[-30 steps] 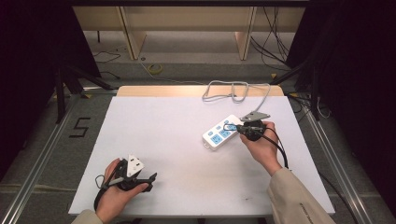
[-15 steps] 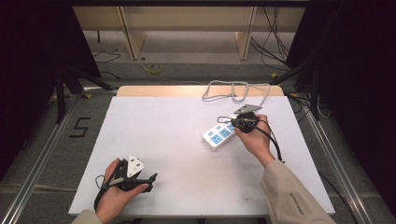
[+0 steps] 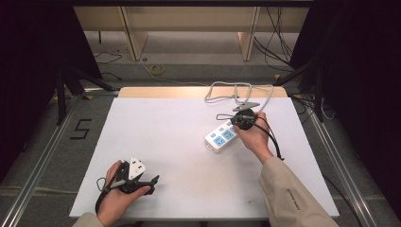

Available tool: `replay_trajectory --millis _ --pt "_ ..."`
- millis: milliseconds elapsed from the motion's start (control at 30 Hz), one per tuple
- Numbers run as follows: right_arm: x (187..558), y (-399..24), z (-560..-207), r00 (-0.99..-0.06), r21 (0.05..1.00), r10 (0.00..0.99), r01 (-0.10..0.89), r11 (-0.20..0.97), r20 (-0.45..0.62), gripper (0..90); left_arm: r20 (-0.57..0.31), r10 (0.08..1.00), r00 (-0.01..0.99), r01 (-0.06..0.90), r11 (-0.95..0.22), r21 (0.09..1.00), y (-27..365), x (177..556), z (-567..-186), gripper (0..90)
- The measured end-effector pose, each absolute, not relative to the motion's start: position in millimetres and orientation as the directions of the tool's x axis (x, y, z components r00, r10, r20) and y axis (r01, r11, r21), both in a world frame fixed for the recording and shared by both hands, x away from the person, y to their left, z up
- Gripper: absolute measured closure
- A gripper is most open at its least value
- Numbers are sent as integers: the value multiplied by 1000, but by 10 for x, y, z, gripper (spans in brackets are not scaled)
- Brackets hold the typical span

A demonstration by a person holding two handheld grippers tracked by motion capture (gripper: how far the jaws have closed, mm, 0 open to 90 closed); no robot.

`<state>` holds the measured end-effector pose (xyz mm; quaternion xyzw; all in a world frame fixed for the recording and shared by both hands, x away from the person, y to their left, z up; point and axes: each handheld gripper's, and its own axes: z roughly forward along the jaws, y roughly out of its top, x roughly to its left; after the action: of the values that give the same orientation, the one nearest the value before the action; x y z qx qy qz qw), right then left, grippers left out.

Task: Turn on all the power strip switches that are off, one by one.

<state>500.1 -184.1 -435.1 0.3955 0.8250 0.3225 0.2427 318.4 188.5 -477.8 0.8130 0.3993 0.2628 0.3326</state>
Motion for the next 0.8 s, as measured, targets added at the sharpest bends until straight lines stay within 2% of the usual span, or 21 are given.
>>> replay_trajectory --millis 800 --pt "5252 -1762 -4413 -548 688 828 557 466 -117 900 159 824 544 473 -458 753 1881 3181 -4784 171"
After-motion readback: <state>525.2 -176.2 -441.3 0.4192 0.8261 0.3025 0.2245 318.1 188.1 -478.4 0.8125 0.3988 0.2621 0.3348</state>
